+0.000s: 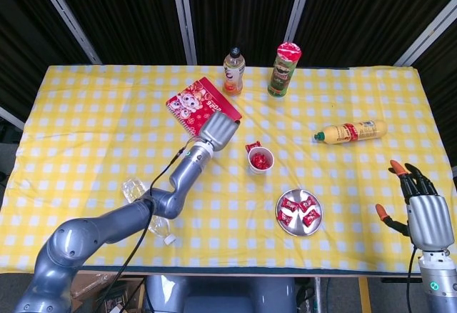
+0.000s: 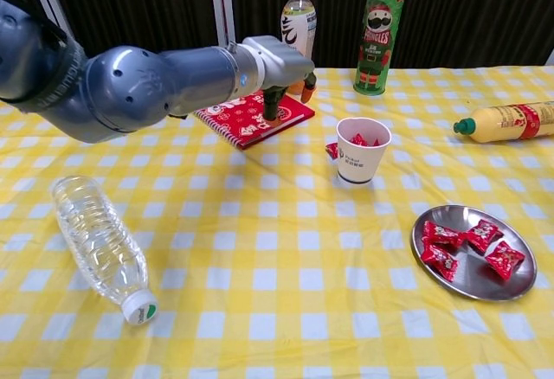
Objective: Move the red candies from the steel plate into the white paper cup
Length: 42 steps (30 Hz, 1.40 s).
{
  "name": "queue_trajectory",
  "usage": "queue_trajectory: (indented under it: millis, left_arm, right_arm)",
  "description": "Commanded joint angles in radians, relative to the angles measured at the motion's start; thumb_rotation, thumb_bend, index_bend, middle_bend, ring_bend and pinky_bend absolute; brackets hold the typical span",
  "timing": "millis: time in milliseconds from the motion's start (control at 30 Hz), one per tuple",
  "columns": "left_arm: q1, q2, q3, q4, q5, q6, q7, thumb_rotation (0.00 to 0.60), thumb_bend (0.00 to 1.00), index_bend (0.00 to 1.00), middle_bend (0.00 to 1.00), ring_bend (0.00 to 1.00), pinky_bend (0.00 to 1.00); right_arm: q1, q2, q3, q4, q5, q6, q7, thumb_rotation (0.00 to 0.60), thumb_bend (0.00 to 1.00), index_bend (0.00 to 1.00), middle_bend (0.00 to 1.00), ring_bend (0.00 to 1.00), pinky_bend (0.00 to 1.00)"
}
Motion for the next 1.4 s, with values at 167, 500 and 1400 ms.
queue_trajectory:
  millis: [167,500,1400]
  left_arm:
    - [-0.057,-0.103,0.01,0.148,0.017,-0.074,-0.056,0.6,0.43,0.2,0.95,0.93,0.87]
    - [-0.105,-0.182,0.007,0.28,0.043,-0.165,-0.126,0.6,0.48,0.13,0.93,0.92,0.87]
    - [-0.119,-0.223,0.007,0.355,0.13,-0.213,-0.247,0.6,0.51,0.13,0.92,0.91,0.86]
  right_arm:
    - [-0.002,-0.001,0.006,0.002,-0.001,-0.007,0.008,0.6,0.33,0.1,0.25,0.13,0.22]
    - [-0.005,-0.002,0.012,0.008,-0.009,-0.016,0.013,0.6,0.33,0.1,0.25,0.13,0.22]
    - [-0.01,-0.008,0.016,0.019,-0.037,-0.024,0.012,0.6,0.33,0.11,0.25,0.13,0.22]
